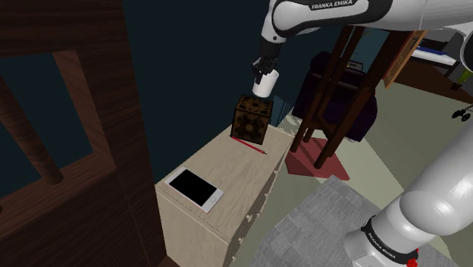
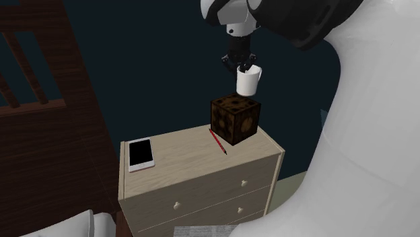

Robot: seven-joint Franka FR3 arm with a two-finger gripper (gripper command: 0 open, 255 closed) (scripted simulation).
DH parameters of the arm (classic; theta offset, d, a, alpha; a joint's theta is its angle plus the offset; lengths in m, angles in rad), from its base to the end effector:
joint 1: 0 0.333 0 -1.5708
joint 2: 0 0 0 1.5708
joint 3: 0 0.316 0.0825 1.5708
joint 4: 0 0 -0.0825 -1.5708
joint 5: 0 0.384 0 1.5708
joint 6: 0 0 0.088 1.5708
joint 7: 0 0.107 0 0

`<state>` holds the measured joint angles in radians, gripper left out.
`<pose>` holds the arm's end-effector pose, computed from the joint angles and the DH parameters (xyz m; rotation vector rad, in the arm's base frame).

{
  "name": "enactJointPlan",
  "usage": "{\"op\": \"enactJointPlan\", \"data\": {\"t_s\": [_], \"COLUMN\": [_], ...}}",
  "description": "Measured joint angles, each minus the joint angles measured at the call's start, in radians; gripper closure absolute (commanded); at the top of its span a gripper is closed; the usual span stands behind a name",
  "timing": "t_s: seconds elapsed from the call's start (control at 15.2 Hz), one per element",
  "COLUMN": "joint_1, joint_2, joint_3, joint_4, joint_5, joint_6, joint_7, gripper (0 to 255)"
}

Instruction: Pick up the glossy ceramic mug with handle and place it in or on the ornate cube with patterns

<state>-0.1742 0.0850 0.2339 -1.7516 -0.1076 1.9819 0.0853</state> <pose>0.6030 0.0249 0.5280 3.0615 0.0120 0.2352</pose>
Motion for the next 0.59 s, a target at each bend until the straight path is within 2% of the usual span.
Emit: {"op": "enactJointPlan", "data": {"t_s": [0.26,0.59], "joint_1": [0.001,0.0], "joint_2": [0.007,0.007], "joint_3": [0.0,-0.001], "joint_4": [-0.051,-0.069], "joint_5": [-0.005,-0.006], "joint_6": [0.057,0.076], "joint_7": [0.009,0.009], "gripper": [255,255]}}
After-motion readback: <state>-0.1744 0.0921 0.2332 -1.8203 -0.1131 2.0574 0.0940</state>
